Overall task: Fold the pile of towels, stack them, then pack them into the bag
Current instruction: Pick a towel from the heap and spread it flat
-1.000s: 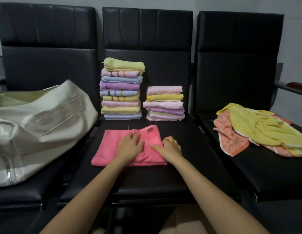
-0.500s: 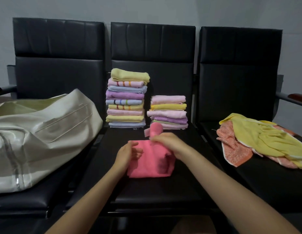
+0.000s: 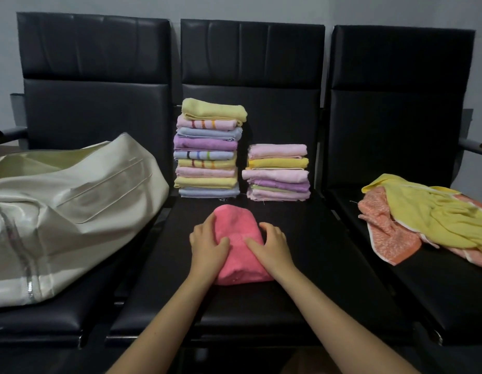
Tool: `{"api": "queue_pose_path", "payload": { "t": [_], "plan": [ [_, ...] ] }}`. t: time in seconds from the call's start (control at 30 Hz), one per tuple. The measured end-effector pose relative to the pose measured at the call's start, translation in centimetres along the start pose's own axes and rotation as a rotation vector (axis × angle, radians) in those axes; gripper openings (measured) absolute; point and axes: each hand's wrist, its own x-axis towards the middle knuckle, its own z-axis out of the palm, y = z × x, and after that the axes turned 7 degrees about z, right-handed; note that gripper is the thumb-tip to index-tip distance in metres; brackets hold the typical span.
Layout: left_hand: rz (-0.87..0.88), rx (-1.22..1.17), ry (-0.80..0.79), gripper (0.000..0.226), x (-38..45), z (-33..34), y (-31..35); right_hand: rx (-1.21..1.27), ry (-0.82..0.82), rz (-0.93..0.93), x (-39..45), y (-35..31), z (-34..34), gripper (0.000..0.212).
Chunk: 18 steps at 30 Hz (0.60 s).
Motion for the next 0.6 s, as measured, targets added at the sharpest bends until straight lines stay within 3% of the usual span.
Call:
{"api": "queue_pose_path", "payload": {
  "t": [0.17,0.23,0.3,0.37,0.43,0.53,0.6],
  "plan": [
    [-0.028,0.174,-0.010,0.051,0.1,0.4,-0.1,-0.109,0.040,0.056,0.5,0.3,0.6,0.061],
    [-0.038,0.389,-0.001,0.049,0.1,0.5,-0.4,-0.111,0.033,0.056,0.4,0.3,0.5,0.056],
    [-0.067,0.543,0.007,0.048,0.0,0.5,-0.5,-0.107,-0.005,0.057,0.5,0.2,0.2,0.055],
    [-0.101,0.549,0.003,0.046,0.0,0.5,-0.5,-0.090,-0.079,0.068,0.2,-0.1,-0.2,0.062],
    [-0.097,0.542,-0.019,0.048,0.0,0.4,-0.5,0.059,-0.164,0.096,-0.2,-0.1,-0.6,0.060],
    [0.018,0.510,-0.073,0.053,-0.1,0.3,-0.5,0.565,-0.292,0.119,-1.1,0.1,-2.0,0.020],
    [0.104,0.450,-0.138,0.055,-0.6,0.2,-0.3,0.786,-0.362,0.113,-1.4,0.7,-2.9,0.026]
  ]
}}
